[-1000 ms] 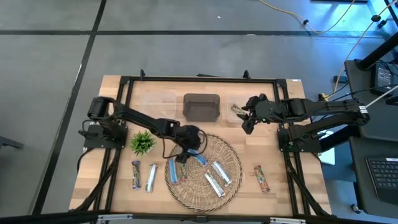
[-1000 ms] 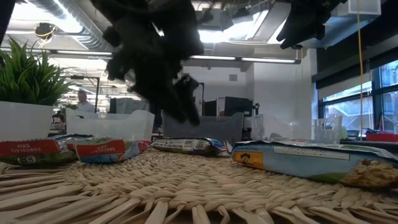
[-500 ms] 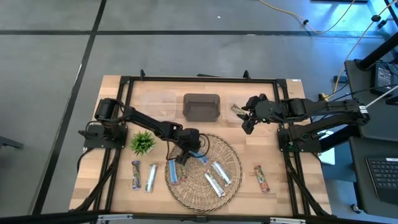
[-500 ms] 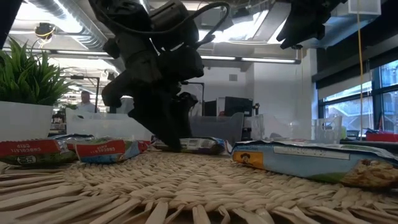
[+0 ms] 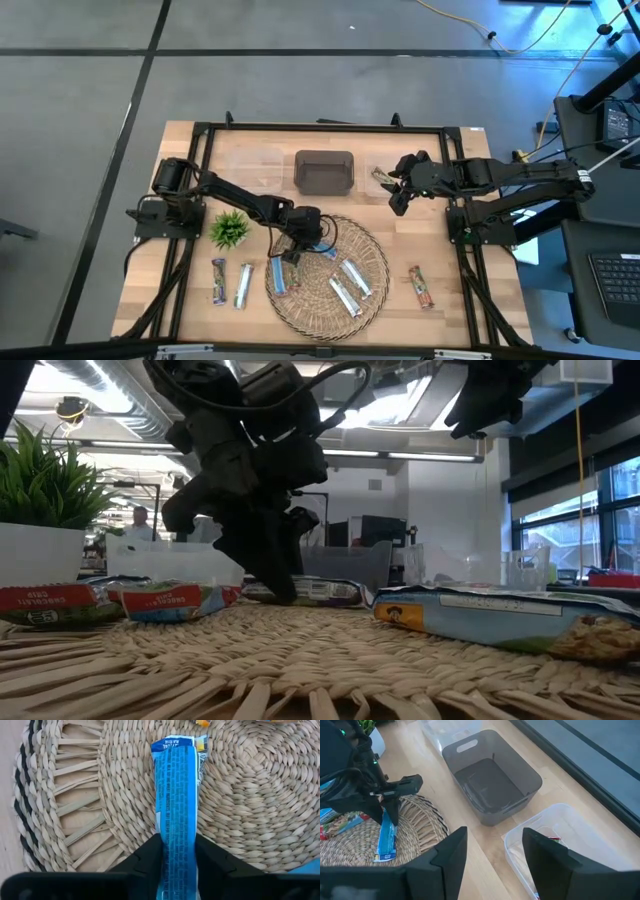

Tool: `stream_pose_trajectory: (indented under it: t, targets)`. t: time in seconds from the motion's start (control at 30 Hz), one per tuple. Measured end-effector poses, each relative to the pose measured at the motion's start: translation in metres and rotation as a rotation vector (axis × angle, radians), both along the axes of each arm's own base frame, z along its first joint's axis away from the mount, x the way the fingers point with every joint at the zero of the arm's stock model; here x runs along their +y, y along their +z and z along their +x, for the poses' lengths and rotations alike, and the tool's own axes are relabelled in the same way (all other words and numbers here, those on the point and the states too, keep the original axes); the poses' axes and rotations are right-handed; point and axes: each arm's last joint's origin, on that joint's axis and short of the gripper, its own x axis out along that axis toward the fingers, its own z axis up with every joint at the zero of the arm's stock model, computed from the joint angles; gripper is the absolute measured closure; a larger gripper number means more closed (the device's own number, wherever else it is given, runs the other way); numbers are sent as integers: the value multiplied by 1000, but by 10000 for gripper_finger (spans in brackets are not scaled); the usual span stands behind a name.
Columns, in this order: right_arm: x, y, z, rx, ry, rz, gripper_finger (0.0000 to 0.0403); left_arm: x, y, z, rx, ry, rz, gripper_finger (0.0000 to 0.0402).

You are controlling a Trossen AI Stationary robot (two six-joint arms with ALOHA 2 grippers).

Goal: Pick and place Granola Bars by type
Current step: Put the blue granola bar into the black bin

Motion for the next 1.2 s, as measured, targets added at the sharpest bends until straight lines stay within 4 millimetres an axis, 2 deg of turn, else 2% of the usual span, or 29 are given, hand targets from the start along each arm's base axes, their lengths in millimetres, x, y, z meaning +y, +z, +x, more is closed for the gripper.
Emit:
stream_pose_trajectory:
  t: [0.13,0.33,0.5,0.63,0.73,0.93,1.2]
  targets:
    - [0,0,0,0,0,0,209,1,10,-2,-20,14,-10,317]
    - [0,0,0,-1,-2,2,209,14,50,-9,-122,97,-58,320]
    - [0,0,0,-2,-3,5,209,34,88,-17,-268,250,-25,319]
    - [0,0,0,-3,-4,5,209,55,103,-19,-358,376,47,321]
    - [0,0,0,-4,-3,5,209,73,104,-19,-378,464,69,322]
    - [0,0,0,-5,-3,6,209,109,87,-18,-333,622,59,323]
    - [0,0,0,-6,-6,8,209,130,55,-13,-236,673,74,324]
